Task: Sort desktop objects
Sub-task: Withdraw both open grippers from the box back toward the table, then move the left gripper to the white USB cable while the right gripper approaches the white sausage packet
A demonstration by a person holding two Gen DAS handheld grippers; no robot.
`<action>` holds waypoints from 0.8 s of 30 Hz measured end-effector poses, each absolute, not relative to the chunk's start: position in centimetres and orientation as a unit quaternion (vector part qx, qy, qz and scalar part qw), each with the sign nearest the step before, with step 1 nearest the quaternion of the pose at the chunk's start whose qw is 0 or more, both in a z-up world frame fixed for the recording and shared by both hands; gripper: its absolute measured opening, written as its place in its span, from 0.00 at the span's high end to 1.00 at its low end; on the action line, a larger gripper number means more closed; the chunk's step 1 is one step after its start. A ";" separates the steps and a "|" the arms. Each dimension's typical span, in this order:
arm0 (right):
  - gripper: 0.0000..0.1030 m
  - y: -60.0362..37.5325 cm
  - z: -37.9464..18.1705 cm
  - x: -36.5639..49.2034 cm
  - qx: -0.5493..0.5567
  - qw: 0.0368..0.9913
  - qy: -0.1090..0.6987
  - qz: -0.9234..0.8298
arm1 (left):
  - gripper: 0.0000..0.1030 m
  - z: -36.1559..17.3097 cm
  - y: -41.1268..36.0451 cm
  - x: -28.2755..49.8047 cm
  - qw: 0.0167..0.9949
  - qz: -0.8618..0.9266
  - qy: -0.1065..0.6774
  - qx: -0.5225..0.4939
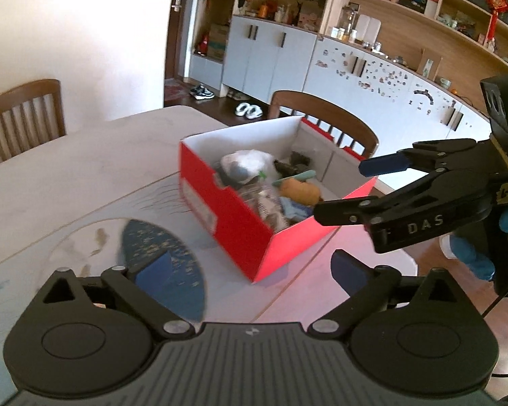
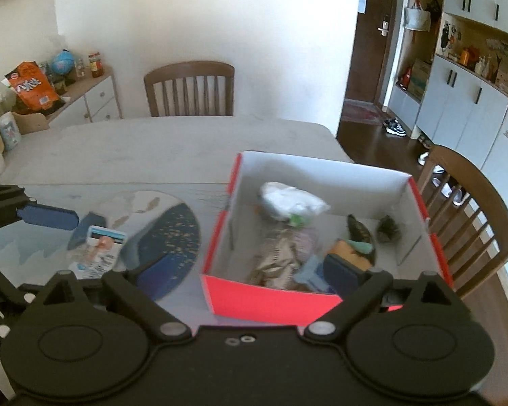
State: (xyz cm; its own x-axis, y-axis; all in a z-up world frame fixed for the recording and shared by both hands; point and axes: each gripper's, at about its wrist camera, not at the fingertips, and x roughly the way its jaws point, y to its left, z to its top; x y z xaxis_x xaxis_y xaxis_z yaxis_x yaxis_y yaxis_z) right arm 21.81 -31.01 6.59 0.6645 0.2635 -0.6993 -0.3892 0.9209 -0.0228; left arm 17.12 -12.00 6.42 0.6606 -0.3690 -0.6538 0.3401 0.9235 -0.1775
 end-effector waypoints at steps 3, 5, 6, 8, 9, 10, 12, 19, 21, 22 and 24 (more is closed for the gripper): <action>0.06 -29.6 6.3 21.1 -0.080 0.909 0.366 0.182 | 0.00 6.1 -9.9 15.9 0.915 -0.178 0.361 -0.016; 0.06 -28.8 6.2 20.6 -0.076 0.910 0.364 0.184 | 0.00 5.8 -8.5 15.1 0.918 -0.165 0.360 -0.012; 0.06 -28.3 6.0 20.4 -0.074 0.910 0.364 0.184 | 0.00 5.6 -7.8 14.6 0.919 -0.158 0.362 -0.010; 0.06 -27.3 5.7 20.0 -0.074 0.910 0.363 0.187 | 0.00 5.1 -6.4 13.8 0.919 -0.144 0.368 -0.012; 0.06 -26.7 5.6 19.9 -0.074 0.909 0.364 0.189 | 0.00 4.8 -5.8 13.4 0.919 -0.138 0.368 -0.012; 0.06 -26.3 5.4 19.8 -0.075 0.909 0.364 0.190 | 0.00 4.5 -5.3 13.0 0.920 -0.129 0.369 -0.011; 0.06 -25.4 5.1 19.7 -0.075 0.907 0.366 0.194 | 0.00 3.8 -4.1 12.2 0.921 -0.114 0.372 -0.013; 0.06 -22.1 3.9 19.4 -0.078 0.904 0.367 0.204 | 0.00 1.2 -2.0 9.6 0.918 -0.074 0.389 -0.019; 0.06 -21.1 3.4 19.4 -0.082 0.902 0.371 0.208 | 0.00 0.5 -1.8 9.1 0.915 -0.064 0.397 -0.019; 0.06 -20.5 3.1 19.5 -0.083 0.899 0.374 0.210 | 0.00 0.1 -1.7 9.0 0.914 -0.060 0.401 -0.022; 0.06 -19.6 2.6 19.6 -0.088 0.896 0.378 0.217 | 0.00 -0.5 -1.4 8.7 0.912 -0.048 0.407 -0.027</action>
